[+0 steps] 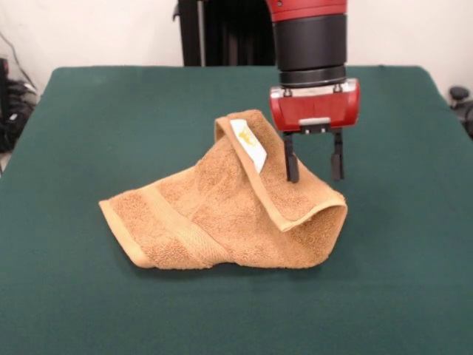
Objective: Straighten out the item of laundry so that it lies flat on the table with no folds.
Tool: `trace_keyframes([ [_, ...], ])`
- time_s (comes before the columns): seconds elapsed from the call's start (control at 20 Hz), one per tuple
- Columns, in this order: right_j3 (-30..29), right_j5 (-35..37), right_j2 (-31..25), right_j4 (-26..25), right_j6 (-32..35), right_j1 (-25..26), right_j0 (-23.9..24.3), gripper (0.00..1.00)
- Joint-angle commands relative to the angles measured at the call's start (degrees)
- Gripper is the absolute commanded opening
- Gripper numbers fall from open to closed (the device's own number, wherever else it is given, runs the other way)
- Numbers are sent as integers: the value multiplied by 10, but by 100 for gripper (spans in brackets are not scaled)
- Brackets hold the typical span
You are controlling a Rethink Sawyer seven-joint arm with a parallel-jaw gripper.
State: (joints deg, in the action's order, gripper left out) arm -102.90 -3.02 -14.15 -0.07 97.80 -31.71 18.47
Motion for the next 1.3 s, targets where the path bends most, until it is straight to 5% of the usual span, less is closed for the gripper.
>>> trace_keyframes([
  [0.05,-19,93,-13,40,105,4,-12,100],
  [0.3,3,98,-34,29,84,17,26,100],
  [0.85,-59,122,-92,-22,35,14,163,100],
  [1.1,-55,111,-95,-48,24,13,184,100],
  [1.3,-8,70,-44,-99,8,19,149,100],
])
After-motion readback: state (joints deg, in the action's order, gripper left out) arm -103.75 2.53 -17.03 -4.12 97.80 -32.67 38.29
